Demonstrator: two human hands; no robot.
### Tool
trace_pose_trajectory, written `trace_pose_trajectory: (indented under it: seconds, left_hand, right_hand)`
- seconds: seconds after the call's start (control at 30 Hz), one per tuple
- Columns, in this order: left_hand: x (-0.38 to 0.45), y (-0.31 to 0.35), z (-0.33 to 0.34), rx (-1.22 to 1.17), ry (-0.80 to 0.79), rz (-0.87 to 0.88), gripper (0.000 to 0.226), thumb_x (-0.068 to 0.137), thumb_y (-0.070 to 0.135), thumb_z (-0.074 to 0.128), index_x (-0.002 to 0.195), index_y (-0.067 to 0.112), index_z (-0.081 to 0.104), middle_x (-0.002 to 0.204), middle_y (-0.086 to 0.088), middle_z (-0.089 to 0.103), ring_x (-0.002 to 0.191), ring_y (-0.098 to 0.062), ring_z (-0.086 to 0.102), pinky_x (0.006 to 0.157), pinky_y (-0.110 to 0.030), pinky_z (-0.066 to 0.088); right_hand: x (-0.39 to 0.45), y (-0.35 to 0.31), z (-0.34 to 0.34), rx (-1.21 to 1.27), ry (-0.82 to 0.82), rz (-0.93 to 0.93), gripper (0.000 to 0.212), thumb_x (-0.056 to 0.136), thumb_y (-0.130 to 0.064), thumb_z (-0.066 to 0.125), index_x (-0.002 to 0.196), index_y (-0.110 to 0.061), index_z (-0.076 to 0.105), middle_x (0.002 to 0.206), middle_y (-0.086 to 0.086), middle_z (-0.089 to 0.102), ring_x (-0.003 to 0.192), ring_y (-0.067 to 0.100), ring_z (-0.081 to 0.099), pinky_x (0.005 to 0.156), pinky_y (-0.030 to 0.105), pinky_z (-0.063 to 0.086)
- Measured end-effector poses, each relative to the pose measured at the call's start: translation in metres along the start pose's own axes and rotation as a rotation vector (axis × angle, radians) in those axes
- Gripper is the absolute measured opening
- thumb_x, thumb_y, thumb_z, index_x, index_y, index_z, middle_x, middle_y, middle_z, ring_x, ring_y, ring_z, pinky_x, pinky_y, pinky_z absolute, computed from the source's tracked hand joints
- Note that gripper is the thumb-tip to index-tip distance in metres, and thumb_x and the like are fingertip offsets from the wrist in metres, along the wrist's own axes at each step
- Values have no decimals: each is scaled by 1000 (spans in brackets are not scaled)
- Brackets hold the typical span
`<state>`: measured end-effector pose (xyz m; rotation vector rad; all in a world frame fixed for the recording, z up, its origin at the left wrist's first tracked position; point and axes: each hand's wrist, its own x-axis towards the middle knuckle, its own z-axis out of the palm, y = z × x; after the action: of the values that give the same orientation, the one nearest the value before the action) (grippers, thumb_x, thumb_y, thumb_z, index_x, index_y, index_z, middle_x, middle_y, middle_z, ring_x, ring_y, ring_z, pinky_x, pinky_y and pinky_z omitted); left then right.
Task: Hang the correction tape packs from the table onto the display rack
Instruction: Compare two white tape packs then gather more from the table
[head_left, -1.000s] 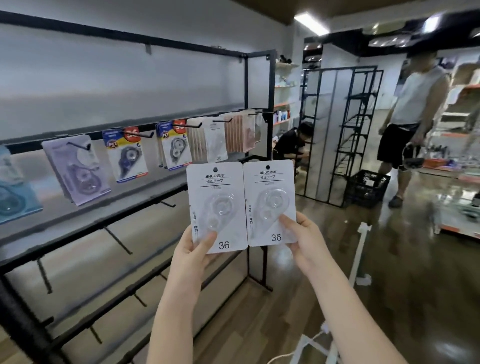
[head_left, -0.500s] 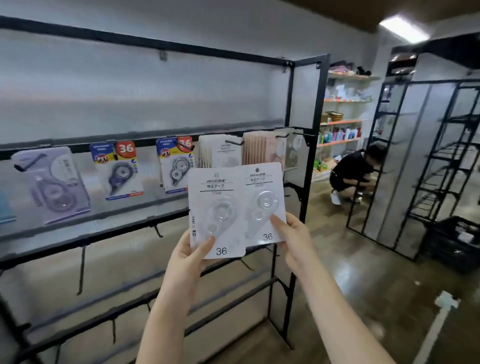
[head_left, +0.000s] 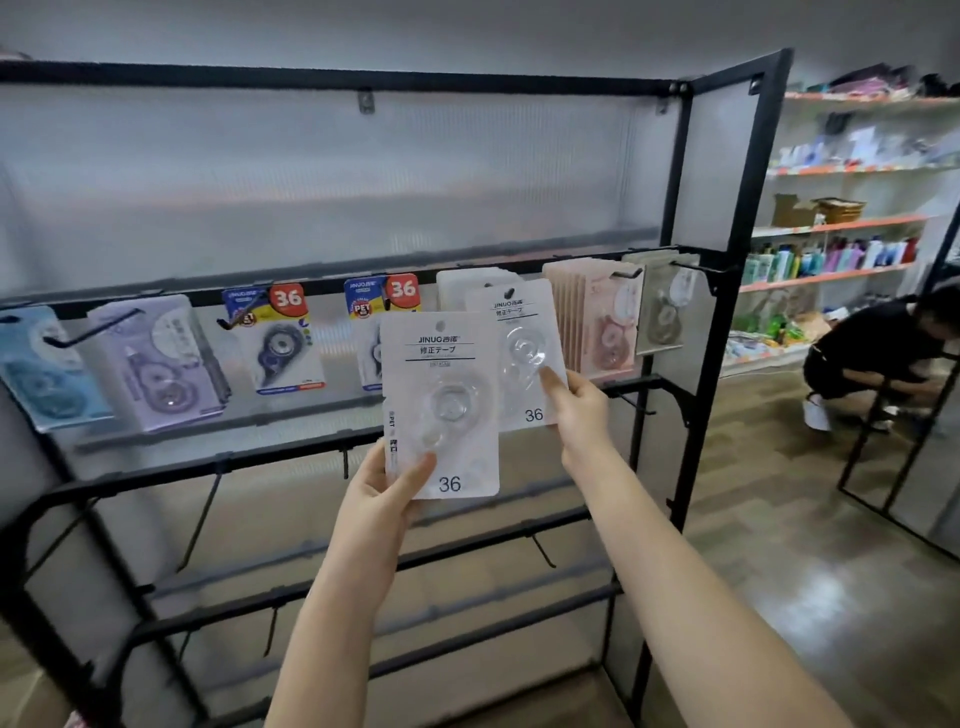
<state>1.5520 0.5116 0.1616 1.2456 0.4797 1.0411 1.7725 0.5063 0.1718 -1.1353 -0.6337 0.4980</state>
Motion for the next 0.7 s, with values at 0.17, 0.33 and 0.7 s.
trace_pose_trajectory:
  seconds: [0.17, 0.33, 0.7]
  left_hand:
    - [6, -3, -1, -33, 11, 34, 34, 75, 15, 64, 108, 19, 62, 96, 5, 74, 87, -9, 70, 72, -23, 57]
    - [13, -9, -4, -38, 20, 32, 40, 74, 19, 72, 113, 21, 62, 104, 2, 73, 94, -13, 70, 76, -25, 57]
    - [63, -21, 31, -2, -27, 39, 35, 80, 16, 68, 115, 22, 61, 107, 2, 73, 101, -16, 68, 87, -33, 55]
  right_hand:
    - [17, 15, 6, -26, 17, 34, 46, 87, -31, 64, 91, 13, 55, 79, 9, 51, 76, 19, 46, 71, 34, 36]
    - [49, 26, 18, -164, 19, 109, 38, 89, -36, 63, 69, -6, 52, 70, 7, 43, 69, 18, 39, 68, 31, 33]
    - [62, 32, 15, -683, -61, -32, 22, 98, -23, 47, 84, -8, 56, 85, 4, 57, 81, 20, 50, 66, 28, 31]
